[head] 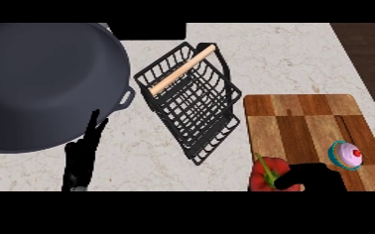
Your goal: Pick the bell pepper from the cutting board and place it in the tiered basket
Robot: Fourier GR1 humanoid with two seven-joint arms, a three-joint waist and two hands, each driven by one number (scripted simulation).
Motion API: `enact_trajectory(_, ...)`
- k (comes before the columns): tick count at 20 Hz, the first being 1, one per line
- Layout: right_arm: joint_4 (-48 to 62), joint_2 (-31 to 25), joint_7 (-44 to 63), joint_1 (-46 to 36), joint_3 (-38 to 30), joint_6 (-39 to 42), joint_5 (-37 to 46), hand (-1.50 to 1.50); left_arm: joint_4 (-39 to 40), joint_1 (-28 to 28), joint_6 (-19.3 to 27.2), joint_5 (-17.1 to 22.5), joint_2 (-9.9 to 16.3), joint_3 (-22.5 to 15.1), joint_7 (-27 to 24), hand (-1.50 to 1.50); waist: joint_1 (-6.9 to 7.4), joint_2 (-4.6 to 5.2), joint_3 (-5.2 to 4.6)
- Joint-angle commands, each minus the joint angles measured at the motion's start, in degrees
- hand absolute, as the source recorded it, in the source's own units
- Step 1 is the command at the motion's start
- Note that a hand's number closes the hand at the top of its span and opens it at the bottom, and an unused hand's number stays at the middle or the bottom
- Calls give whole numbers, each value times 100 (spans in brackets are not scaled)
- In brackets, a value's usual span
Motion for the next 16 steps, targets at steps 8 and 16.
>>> enact_trajectory(8,46,313,1518,-1166,-400,907,-811,150,8,-211,51,-117,-132,-141,128,0,233,98,-1)
enact_trajectory(16,1134,315,1634,-2227,-1379,962,-1911,150,-60,-116,-51,-128,-83,-194,127,0,351,96,11)
